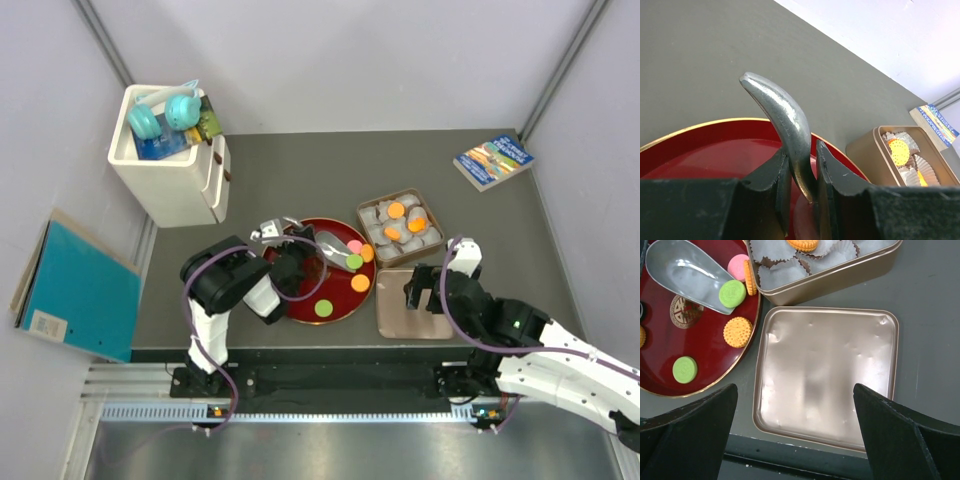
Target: Pack the cookies
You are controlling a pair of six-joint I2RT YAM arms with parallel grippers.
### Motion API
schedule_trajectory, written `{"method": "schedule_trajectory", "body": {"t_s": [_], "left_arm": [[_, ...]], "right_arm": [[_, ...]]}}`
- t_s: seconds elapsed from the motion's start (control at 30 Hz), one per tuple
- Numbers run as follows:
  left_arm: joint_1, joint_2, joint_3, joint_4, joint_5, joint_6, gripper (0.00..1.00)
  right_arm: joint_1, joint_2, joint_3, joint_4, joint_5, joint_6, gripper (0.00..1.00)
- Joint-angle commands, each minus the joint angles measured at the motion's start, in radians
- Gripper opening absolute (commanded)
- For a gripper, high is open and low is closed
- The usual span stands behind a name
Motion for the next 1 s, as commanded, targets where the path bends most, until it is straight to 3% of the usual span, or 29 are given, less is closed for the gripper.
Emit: {"method": "schedule_trajectory", "body": {"t_s": [0.0,0.2,0.47,0.57,0.73,0.97], "left_arm": [[0.004,0.063,-0.056,0.162,-0.033,0.096,0.00],[0.032,-0.005,-0.102,0.162,-0.033,0.060,0.00],[0.044,-0.190,-0.155,0.159,-0.002,0.157,0.00],[0.052,-0.284,-0.163,0.086,0.015,0.175,0.00],[0.058,-0.428,-0.114,-0.054,0.047,0.189,0.00],[0.058,-0.465,0.021,-0.161,0.095,0.181,0.00]], "right_arm": [[0.000,-0.004,0.018,0.005,0.022,-0.002,0.99],[0.001,0.013,0.023,0.011,0.014,-0.002,0.99],[-0.002,0.010,0.027,0.020,0.013,-0.005,0.99],[0.000,0.008,0.029,0.028,0.011,-0.009,0.99],[0.000,-0.005,0.036,0.031,0.009,-0.011,0.99],[0.000,-0.045,0.062,0.014,0.029,-0.020,0.99]]}}
